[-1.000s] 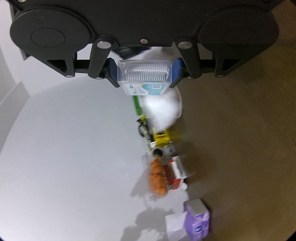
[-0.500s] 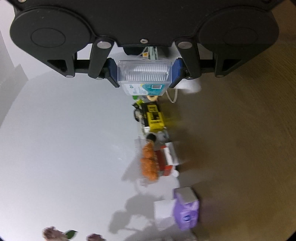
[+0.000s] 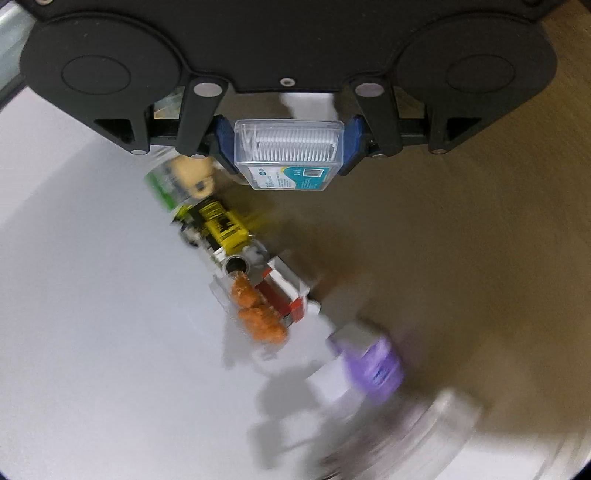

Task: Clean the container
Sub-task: 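Lower the swab box onto the table and open the left tool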

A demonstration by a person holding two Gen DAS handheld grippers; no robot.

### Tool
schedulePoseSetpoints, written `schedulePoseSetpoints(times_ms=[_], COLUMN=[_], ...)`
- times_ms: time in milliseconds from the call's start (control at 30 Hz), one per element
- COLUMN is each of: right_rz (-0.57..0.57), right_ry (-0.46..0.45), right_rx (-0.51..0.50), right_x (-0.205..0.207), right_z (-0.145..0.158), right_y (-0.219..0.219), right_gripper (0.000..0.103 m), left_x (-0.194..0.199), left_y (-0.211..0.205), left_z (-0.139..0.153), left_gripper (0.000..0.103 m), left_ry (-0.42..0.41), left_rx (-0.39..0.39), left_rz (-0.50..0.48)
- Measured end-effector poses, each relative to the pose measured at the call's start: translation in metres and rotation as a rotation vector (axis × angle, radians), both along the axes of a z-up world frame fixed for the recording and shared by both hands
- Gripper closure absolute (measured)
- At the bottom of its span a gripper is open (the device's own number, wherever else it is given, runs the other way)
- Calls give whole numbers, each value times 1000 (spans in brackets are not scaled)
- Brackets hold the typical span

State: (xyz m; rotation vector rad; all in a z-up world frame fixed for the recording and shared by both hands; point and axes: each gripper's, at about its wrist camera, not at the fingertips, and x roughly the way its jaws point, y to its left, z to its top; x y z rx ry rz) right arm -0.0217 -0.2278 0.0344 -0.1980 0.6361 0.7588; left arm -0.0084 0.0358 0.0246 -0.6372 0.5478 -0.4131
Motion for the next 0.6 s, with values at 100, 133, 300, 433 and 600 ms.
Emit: schedulePoseSetpoints(times_ms=[100, 133, 300, 433, 600], right_rz=[-4, -31, -20, -42, -60], right_ry=[-8, -34, -25, -48, -17], right_rx=[37, 53, 361, 336, 332], right_x=[4, 3, 8, 5, 14], right_z=[0, 2, 22, 21, 20], right_y=[1, 0, 1, 3, -13], right_gripper=[89, 89, 89, 91, 93], left_x=[-9, -11, -7, -9, -18], left_y=[-11, -12, -15, -18, -24], left_z=[3, 3, 3, 4, 12], left_gripper=[48, 48, 48, 48, 48], left_ry=[-49, -54, -32, -28, -118], left_rx=[85, 80, 4, -26, 123], left_rz=[-17, -16, 15, -16, -13])
